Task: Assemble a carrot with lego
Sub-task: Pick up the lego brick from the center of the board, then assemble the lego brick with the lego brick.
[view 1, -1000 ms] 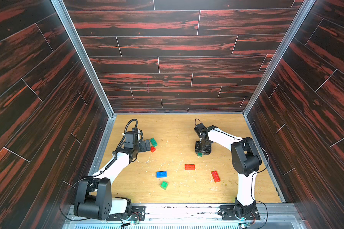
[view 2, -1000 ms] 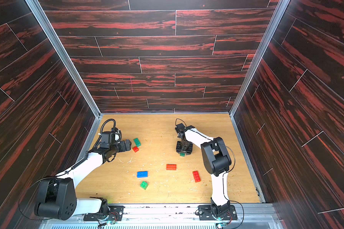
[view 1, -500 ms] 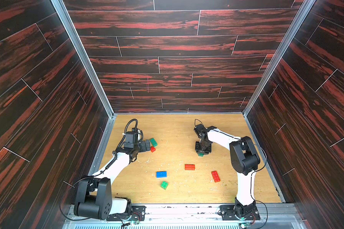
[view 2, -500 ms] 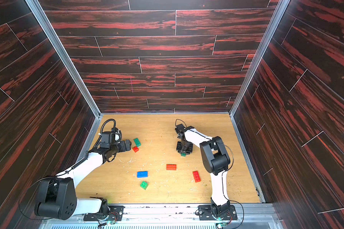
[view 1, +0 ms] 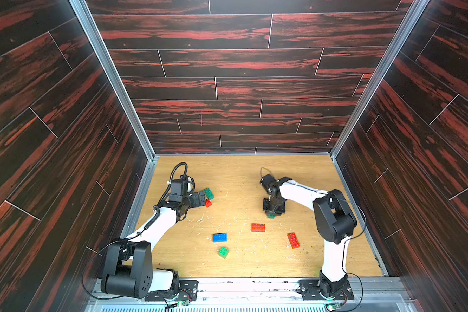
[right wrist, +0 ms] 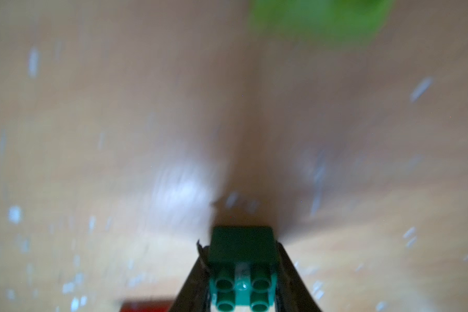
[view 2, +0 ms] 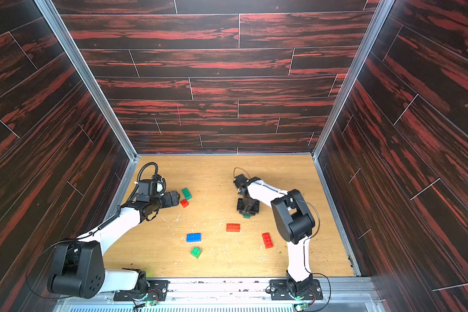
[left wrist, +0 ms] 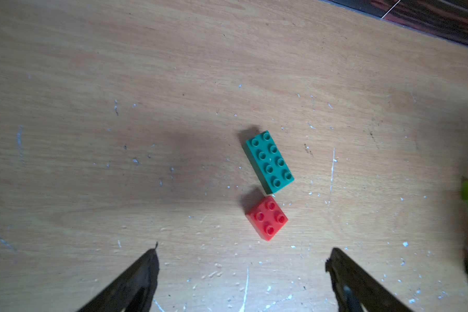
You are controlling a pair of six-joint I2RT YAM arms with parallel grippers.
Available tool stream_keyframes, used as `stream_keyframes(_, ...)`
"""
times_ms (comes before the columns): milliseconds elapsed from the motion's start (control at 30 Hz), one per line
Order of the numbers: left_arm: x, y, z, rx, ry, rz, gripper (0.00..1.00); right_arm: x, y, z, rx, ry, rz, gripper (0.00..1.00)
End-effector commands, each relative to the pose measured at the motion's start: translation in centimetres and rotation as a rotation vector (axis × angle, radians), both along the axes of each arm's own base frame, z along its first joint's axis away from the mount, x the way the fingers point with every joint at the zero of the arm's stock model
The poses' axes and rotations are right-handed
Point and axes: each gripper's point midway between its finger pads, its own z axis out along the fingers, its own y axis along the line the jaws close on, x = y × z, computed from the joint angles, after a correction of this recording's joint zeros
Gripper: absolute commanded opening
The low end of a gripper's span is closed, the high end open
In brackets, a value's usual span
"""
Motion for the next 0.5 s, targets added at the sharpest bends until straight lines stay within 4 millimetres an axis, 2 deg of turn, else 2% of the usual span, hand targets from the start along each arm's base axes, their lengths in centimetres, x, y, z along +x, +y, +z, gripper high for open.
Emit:
stream_keyframes(0,-1.1,-0.6,0.2,-0.039,0.012,-0.011,0.99,-2.6,1.5,2.6,0.042,-0.006,-0.005,0.24)
stream_keyframes(233,-1.0,-0.9,0.2,-0.049,0.011,-0.021,0.99,-5.8,2.7,3.7,0.022,-0.014,0.021,0.22)
stream_keyframes(467,-1.0,-0.9,0.3,-0.048,0.007,-0.024,0.98,-7.2,2.4,3.8,0.008,-0.008,0.013,0.21)
